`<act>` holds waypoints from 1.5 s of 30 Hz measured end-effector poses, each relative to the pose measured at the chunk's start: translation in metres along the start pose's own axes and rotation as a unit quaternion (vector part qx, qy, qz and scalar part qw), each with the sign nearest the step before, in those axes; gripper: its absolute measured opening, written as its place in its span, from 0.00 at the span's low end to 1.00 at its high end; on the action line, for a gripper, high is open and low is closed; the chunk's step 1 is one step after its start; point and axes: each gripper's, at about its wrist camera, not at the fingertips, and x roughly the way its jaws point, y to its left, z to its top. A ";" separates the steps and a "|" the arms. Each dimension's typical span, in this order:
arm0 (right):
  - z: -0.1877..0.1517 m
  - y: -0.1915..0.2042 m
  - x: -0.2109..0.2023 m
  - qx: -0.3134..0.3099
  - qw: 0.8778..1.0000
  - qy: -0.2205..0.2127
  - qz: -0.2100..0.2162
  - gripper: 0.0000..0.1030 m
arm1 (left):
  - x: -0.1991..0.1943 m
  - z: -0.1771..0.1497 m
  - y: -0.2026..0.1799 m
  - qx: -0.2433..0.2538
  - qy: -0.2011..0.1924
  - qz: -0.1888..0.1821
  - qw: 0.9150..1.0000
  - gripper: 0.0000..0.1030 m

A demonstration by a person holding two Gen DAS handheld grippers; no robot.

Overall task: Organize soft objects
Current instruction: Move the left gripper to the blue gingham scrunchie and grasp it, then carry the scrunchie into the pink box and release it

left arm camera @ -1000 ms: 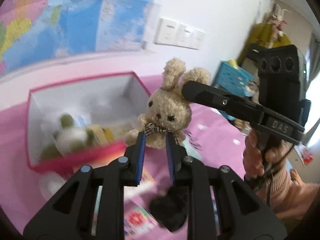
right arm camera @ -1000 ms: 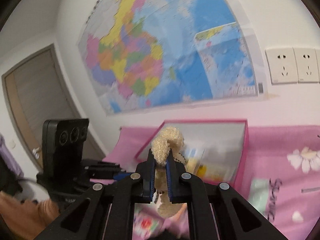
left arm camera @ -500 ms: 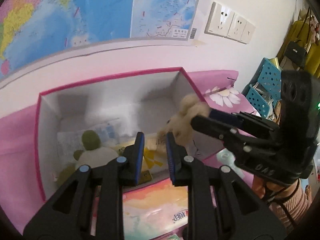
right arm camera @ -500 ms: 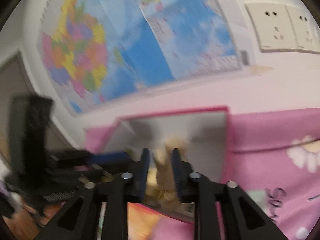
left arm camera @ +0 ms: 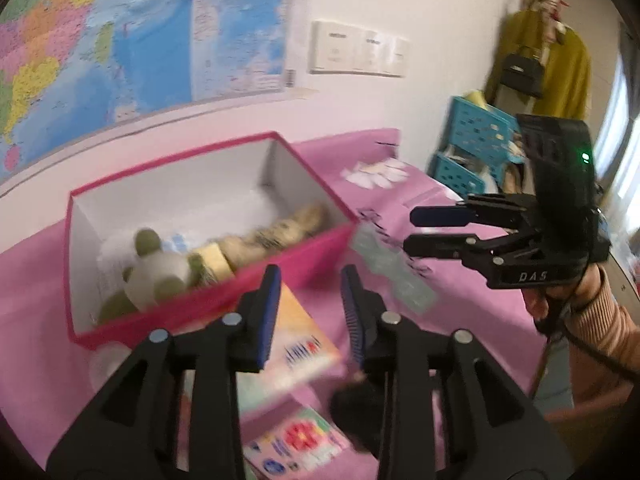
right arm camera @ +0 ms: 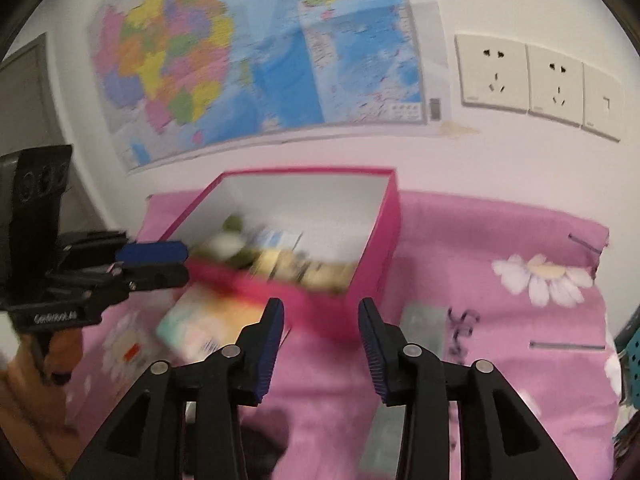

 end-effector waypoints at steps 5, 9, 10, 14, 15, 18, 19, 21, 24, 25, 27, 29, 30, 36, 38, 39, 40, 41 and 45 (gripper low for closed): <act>-0.045 0.013 -0.020 -0.015 0.998 0.041 0.055 0.51 | -0.009 -0.039 -0.024 0.020 0.016 -0.034 0.999 0.38; -0.081 0.029 -0.018 -0.033 0.994 0.086 0.064 0.52 | -0.003 -0.066 -0.041 0.031 0.043 -0.042 0.998 0.41; -0.088 0.032 -0.016 -0.035 0.993 0.095 0.067 0.52 | -0.003 -0.071 -0.043 0.032 0.047 -0.045 0.997 0.41; -0.115 0.042 -0.012 -0.033 0.987 0.135 0.079 0.56 | 0.001 -0.095 -0.058 0.038 0.073 -0.074 0.994 0.41; -0.120 0.043 -0.013 -0.036 0.986 0.142 0.078 0.57 | 0.002 -0.101 -0.062 0.043 0.079 -0.076 0.993 0.41; -0.135 0.045 -0.016 -0.043 0.982 0.166 0.079 0.57 | 0.004 -0.114 -0.072 0.050 0.095 -0.082 0.991 0.41; -0.140 0.046 -0.017 -0.045 0.981 0.170 0.080 0.57 | 0.005 -0.117 -0.076 0.051 0.099 -0.088 0.990 0.41; -0.147 0.048 -0.018 -0.049 0.979 0.181 0.078 0.57 | 0.005 -0.122 -0.080 0.051 0.105 -0.100 0.988 0.41; -0.156 0.047 -0.016 -0.048 0.977 0.193 0.071 0.47 | 0.009 -0.126 -0.085 0.049 0.117 -0.117 0.985 0.41; -0.157 0.047 -0.016 -0.049 0.978 0.192 0.071 0.34 | 0.010 -0.127 -0.087 0.050 0.120 -0.122 0.984 0.41; -0.157 0.046 -0.019 -0.052 0.979 0.185 0.071 0.18 | 0.011 -0.127 -0.089 0.046 0.125 -0.138 0.981 0.41; -0.154 0.046 -0.024 -0.056 0.981 0.173 0.060 0.12 | 0.009 -0.125 -0.089 0.044 0.121 -0.149 0.980 0.41; -0.150 0.045 -0.028 -0.055 0.983 0.165 0.060 0.12 | 0.007 -0.123 -0.088 0.041 0.118 -0.157 0.980 0.41; -0.110 0.049 -0.055 -0.060 0.992 0.092 0.065 0.11 | -0.007 -0.093 -0.076 0.018 0.072 -0.185 0.980 0.52; -0.091 0.050 -0.060 -0.065 0.994 0.065 0.060 0.11 | -0.010 -0.082 -0.075 0.022 0.056 -0.177 0.982 0.52; -0.083 0.051 -0.060 -0.068 0.994 0.055 0.060 0.11 | -0.011 -0.073 -0.074 0.023 0.046 -0.171 0.984 0.52; -0.076 0.052 -0.061 -0.072 0.995 0.044 0.058 0.11 | -0.011 -0.067 -0.072 0.022 0.042 -0.169 0.985 0.52; -0.064 0.053 -0.060 -0.078 0.995 0.031 0.057 0.11 | -0.011 -0.059 -0.069 0.019 0.036 -0.165 0.986 0.52; -0.031 0.055 -0.050 -0.090 0.994 -0.002 0.062 0.11 | -0.006 -0.028 -0.053 0.011 0.017 -0.131 0.991 0.49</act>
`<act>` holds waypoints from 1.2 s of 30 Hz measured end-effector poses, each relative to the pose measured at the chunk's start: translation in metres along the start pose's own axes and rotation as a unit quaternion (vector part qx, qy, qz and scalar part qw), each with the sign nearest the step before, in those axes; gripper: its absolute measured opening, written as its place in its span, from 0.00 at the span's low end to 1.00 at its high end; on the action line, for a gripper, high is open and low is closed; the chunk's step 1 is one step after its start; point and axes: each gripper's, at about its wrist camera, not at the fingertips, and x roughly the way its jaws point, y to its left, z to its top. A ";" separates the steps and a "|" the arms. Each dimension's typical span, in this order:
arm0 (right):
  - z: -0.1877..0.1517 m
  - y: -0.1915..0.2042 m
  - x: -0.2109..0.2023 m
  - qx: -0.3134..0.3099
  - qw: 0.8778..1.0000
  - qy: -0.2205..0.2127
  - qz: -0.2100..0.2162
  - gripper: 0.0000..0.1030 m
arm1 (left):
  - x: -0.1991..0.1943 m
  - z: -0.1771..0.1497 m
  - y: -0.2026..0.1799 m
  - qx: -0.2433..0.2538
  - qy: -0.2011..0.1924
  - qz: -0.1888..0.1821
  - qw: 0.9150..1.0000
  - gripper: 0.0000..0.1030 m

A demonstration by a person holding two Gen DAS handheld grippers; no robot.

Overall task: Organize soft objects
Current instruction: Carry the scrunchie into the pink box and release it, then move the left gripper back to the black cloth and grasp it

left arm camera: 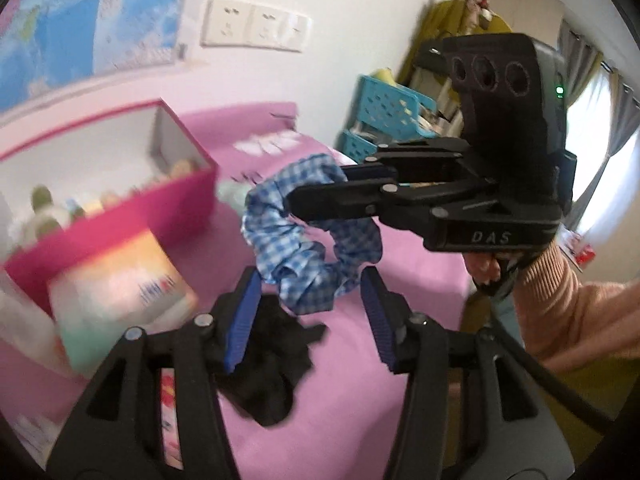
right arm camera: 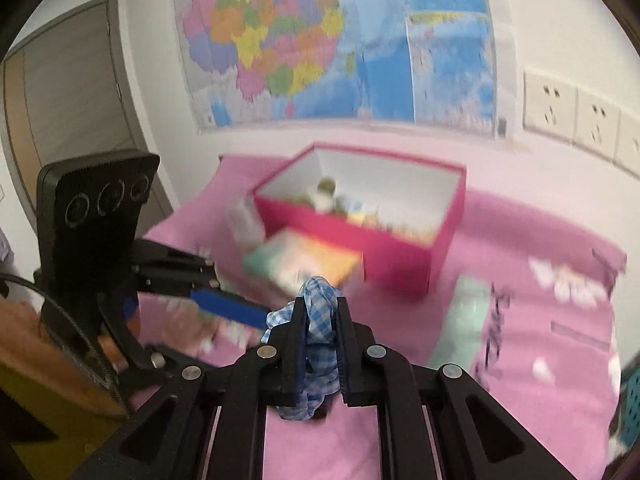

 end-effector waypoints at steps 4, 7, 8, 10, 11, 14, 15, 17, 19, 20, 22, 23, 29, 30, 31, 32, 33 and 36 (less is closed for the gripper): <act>0.030 -0.010 0.018 -0.006 1.000 -0.019 0.001 0.11 | 0.003 0.023 0.026 -0.028 -0.003 0.014 0.999 0.34; 0.047 -0.020 0.033 -0.003 1.000 -0.028 0.001 0.11 | 0.006 0.039 0.048 -0.051 -0.012 0.034 0.998 0.28; 0.052 -0.025 0.038 -0.001 1.000 -0.030 0.003 0.11 | 0.009 0.043 0.055 -0.059 -0.012 0.039 0.997 0.25; 0.062 -0.034 0.051 0.007 0.999 -0.031 0.003 0.11 | 0.013 0.050 0.065 -0.070 -0.013 0.048 0.996 0.21; 0.065 -0.037 0.055 0.009 0.999 -0.032 0.001 0.11 | 0.015 0.056 0.071 -0.073 -0.016 0.057 0.996 0.21; 0.080 -0.048 0.070 0.011 0.999 -0.036 -0.006 0.11 | 0.023 0.069 0.085 -0.086 -0.013 0.077 0.993 0.20; 0.083 -0.050 0.072 0.013 0.999 -0.037 -0.008 0.11 | 0.027 0.073 0.091 -0.092 -0.011 0.083 0.992 0.20; 0.091 -0.060 0.083 0.021 0.999 -0.036 -0.010 0.11 | 0.032 0.077 0.098 -0.100 -0.009 0.094 0.991 0.20; 0.097 -0.068 0.092 0.026 0.999 -0.037 -0.015 0.11 | 0.040 0.083 0.107 -0.111 -0.001 0.113 0.987 0.20; 0.100 -0.072 0.097 0.031 0.999 -0.035 -0.018 0.12 | 0.043 0.085 0.110 -0.114 0.003 0.124 0.986 0.20; 0.103 -0.081 0.107 0.042 0.998 -0.032 -0.024 0.14 | 0.048 0.087 0.116 -0.118 0.007 0.142 0.983 0.20; 0.105 -0.087 0.113 0.050 0.998 -0.028 -0.025 0.14 | 0.050 0.087 0.119 -0.124 0.009 0.153 0.980 0.21; 0.108 -0.111 0.146 0.082 0.994 0.006 -0.076 0.36 | 0.053 0.079 0.130 -0.140 0.014 0.188 0.972 0.25; 0.108 -0.112 0.150 0.080 0.992 0.011 -0.095 0.38 | 0.051 0.076 0.128 -0.137 0.013 0.195 0.971 0.26; 0.107 -0.112 0.152 0.074 0.991 0.013 -0.106 0.40 | 0.049 0.074 0.126 -0.135 0.011 0.196 0.971 0.26; 0.105 -0.112 0.150 0.072 0.991 0.011 -0.117 0.42 | 0.044 0.069 0.122 -0.128 0.004 0.195 0.972 0.26; 0.103 -0.111 0.147 0.073 0.990 0.008 -0.120 0.42 | 0.041 0.068 0.119 -0.123 0.001 0.195 0.973 0.26; 0.092 -0.107 0.128 0.077 0.991 -0.005 -0.110 0.42 | 0.024 0.056 0.102 -0.099 -0.019 0.186 0.977 0.26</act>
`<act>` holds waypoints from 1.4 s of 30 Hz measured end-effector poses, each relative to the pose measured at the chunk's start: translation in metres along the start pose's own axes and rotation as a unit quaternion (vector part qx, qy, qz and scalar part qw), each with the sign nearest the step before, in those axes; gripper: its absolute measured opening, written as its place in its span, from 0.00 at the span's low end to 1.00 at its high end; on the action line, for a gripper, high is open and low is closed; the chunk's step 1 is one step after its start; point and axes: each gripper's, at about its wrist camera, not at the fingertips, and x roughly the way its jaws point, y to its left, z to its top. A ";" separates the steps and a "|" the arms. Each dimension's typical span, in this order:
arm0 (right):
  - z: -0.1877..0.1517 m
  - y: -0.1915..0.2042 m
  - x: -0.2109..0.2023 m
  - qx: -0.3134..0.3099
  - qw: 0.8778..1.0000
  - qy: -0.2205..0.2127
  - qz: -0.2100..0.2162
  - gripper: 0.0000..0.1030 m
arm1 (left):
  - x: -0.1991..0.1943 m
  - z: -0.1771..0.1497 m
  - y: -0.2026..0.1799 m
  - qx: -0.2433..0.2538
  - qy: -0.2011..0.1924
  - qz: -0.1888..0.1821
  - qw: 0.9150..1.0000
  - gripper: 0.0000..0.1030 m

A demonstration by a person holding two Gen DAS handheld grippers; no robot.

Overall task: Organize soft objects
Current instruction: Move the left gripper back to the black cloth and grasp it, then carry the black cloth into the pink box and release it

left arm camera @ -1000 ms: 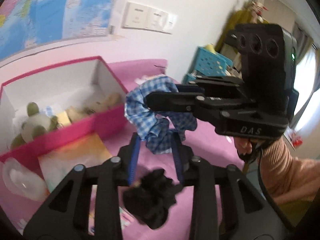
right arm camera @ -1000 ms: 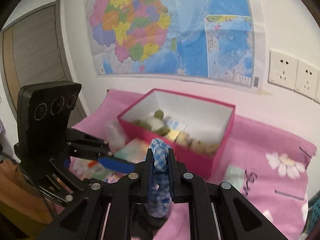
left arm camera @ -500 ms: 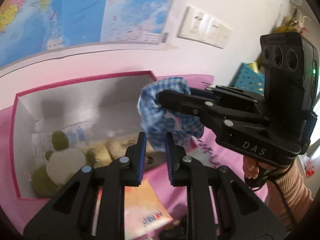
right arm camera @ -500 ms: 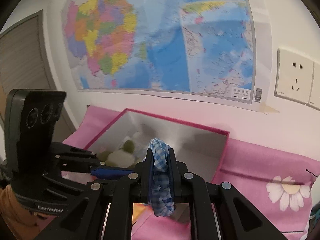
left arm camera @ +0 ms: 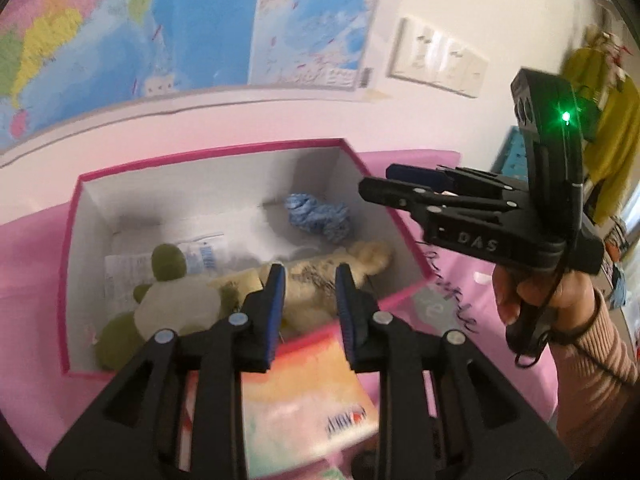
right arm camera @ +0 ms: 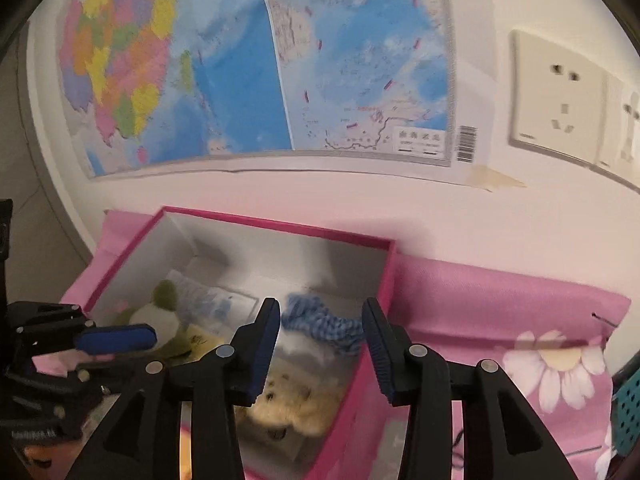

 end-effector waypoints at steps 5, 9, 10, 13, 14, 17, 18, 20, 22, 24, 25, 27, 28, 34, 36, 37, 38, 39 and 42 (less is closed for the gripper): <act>-0.034 -0.001 -0.052 0.001 0.998 -0.017 0.061 0.42 | -0.030 -0.033 -0.011 0.028 -0.010 -0.039 0.999 0.35; -0.067 0.007 -0.084 -0.014 0.993 -0.010 0.115 0.45 | -0.045 -0.066 -0.018 0.039 -0.002 -0.068 0.997 0.36; -0.077 0.010 -0.088 -0.015 0.991 -0.001 0.130 0.48 | -0.047 -0.074 -0.019 0.042 0.003 -0.075 0.996 0.36; -0.106 0.025 -0.087 -0.018 0.985 0.038 0.168 0.52 | -0.045 -0.100 -0.025 0.050 0.031 -0.086 0.995 0.38; -0.119 0.031 -0.085 -0.023 0.983 0.054 0.172 0.54 | -0.045 -0.107 -0.026 0.050 0.038 -0.085 0.994 0.38; -0.147 0.036 -0.075 -0.015 0.981 0.089 0.174 0.61 | -0.042 -0.130 -0.028 0.042 0.070 -0.093 0.992 0.38; -0.157 0.038 -0.070 -0.006 0.978 0.103 0.179 0.61 | -0.041 -0.136 -0.028 0.039 0.078 -0.094 0.992 0.38; -0.168 0.042 -0.066 -0.002 0.976 0.114 0.183 0.65 | -0.038 -0.146 -0.028 0.033 0.094 -0.102 0.990 0.38; -0.176 0.047 -0.061 0.000 0.976 0.120 0.183 0.69 | -0.036 -0.154 -0.029 0.025 0.104 -0.110 0.988 0.38; -0.180 0.048 -0.057 0.004 0.975 0.127 0.181 0.70 | -0.035 -0.158 -0.031 0.019 0.109 -0.114 0.987 0.38; -0.182 0.049 -0.056 0.006 0.975 0.128 0.181 0.69 | -0.035 -0.159 -0.031 0.018 0.110 -0.117 0.987 0.38; -0.184 0.048 -0.054 0.012 0.975 0.126 0.182 0.69 | -0.034 -0.159 -0.035 0.019 0.108 -0.121 0.987 0.41; -0.183 0.049 -0.054 0.012 0.975 0.126 0.183 0.67 | -0.033 -0.159 -0.037 0.020 0.108 -0.122 0.986 0.43; -0.183 0.050 -0.060 -0.003 0.979 0.114 0.166 0.23 | -0.021 -0.154 -0.043 0.017 0.113 -0.126 0.985 0.48; -0.181 0.049 -0.067 -0.001 0.980 0.104 0.168 0.18 | -0.018 -0.153 -0.043 0.013 0.116 -0.125 0.985 0.48; -0.180 0.048 -0.071 0.002 0.980 0.096 0.172 0.17 | -0.016 -0.153 -0.044 0.012 0.117 -0.126 0.985 0.48; -0.177 0.047 -0.077 0.005 0.980 0.085 0.177 0.16 | -0.014 -0.152 -0.044 0.009 0.119 -0.126 0.985 0.48; -0.174 0.046 -0.082 0.006 0.981 0.077 0.180 0.15 | -0.014 -0.150 -0.044 0.007 0.117 -0.127 0.985 0.48; -0.161 0.049 -0.094 0.004 0.981 0.051 0.186 0.15 | -0.018 -0.140 -0.044 0.003 0.099 -0.142 0.985 0.48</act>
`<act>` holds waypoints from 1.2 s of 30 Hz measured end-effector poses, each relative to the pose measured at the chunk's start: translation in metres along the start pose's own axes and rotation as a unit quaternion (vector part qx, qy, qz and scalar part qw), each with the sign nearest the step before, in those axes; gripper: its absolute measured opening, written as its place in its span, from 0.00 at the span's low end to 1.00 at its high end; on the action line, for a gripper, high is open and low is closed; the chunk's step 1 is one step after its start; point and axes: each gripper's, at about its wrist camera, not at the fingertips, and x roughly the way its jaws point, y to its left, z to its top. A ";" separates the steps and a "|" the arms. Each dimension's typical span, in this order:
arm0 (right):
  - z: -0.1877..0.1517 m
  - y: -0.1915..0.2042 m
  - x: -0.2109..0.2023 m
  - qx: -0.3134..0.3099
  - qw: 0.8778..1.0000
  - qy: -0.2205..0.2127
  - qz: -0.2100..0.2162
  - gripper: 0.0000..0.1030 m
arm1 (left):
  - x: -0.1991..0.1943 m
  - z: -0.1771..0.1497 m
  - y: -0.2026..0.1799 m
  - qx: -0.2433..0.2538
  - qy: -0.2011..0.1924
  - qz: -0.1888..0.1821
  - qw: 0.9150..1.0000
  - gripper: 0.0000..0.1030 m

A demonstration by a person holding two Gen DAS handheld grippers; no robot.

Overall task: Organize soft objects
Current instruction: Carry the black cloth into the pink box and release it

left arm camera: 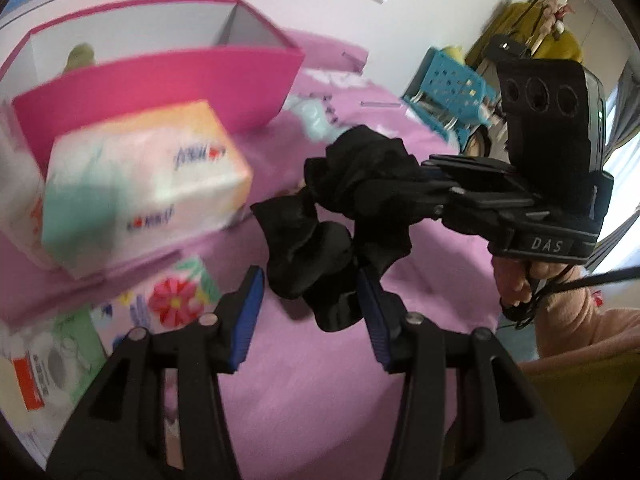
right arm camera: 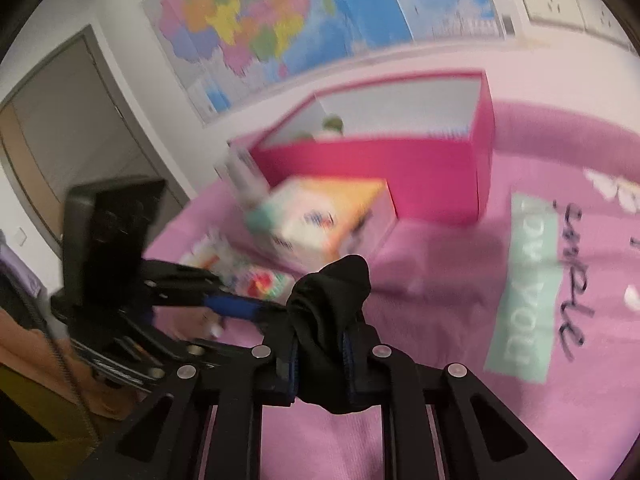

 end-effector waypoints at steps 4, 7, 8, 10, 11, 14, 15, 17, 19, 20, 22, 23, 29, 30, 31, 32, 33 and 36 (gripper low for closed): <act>0.021 0.007 -0.014 -0.015 0.999 -0.030 0.008 0.15 | -0.009 0.016 -0.001 0.001 -0.023 -0.011 1.000 0.47; 0.039 0.011 -0.020 -0.035 0.998 -0.049 0.006 0.15 | -0.019 0.031 0.002 -0.003 -0.042 -0.015 0.999 0.41; 0.045 0.011 -0.019 -0.040 0.998 -0.054 0.005 0.15 | -0.022 0.036 0.003 -0.004 -0.049 -0.016 0.999 0.37; 0.059 0.013 -0.019 -0.048 0.997 -0.065 0.008 0.15 | -0.027 0.047 0.005 -0.008 -0.058 -0.012 0.998 0.33; 0.067 0.013 -0.018 -0.051 0.996 -0.073 0.008 0.15 | -0.030 0.053 0.006 -0.009 -0.063 -0.003 0.998 0.31; 0.089 0.008 -0.013 -0.054 0.995 -0.087 0.010 0.15 | -0.038 0.071 0.014 -0.010 -0.080 0.026 0.996 0.29; 0.095 0.007 -0.012 -0.054 0.994 -0.090 0.008 0.15 | -0.041 0.080 0.018 -0.018 -0.085 0.029 0.996 0.27; 0.108 0.003 -0.008 -0.057 0.994 -0.097 0.004 0.15 | -0.043 0.091 0.024 -0.025 -0.089 0.037 0.995 0.26; 0.122 -0.004 -0.002 -0.055 0.993 -0.103 0.002 0.15 | -0.043 0.103 0.031 -0.028 -0.094 0.057 0.994 0.25; 0.129 -0.008 0.001 -0.051 0.993 -0.106 0.004 0.15 | -0.043 0.108 0.034 -0.029 -0.095 0.065 0.993 0.25; 0.140 -0.015 0.007 -0.046 0.993 -0.110 0.005 0.15 | -0.042 0.118 0.040 -0.033 -0.094 0.080 0.992 0.25; 0.145 -0.018 0.011 -0.044 0.993 -0.110 0.005 0.15 | -0.040 0.122 0.042 -0.034 -0.094 0.087 0.991 0.24; 0.168 -0.037 0.039 -0.035 0.994 -0.099 -0.002 0.15 | -0.026 0.148 0.060 -0.049 -0.083 0.126 0.987 0.23; 0.172 -0.041 0.044 -0.032 0.995 -0.097 -0.003 0.15 | -0.023 0.151 0.061 -0.049 -0.081 0.131 0.987 0.23; 0.174 -0.043 0.048 -0.031 0.995 -0.095 -0.003 0.15 | -0.022 0.154 0.062 -0.049 -0.077 0.135 0.987 0.23; 0.178 -0.047 0.053 -0.029 0.996 -0.090 -0.005 0.15 | -0.018 0.157 0.064 -0.048 -0.073 0.140 0.986 0.23; 0.180 -0.049 0.057 -0.029 0.996 -0.086 -0.007 0.15 | -0.014 0.161 0.067 -0.049 -0.067 0.148 0.985 0.23; 0.185 -0.053 0.068 -0.032 0.997 -0.075 -0.017 0.15 | -0.007 0.168 0.072 -0.055 -0.058 0.157 0.984 0.23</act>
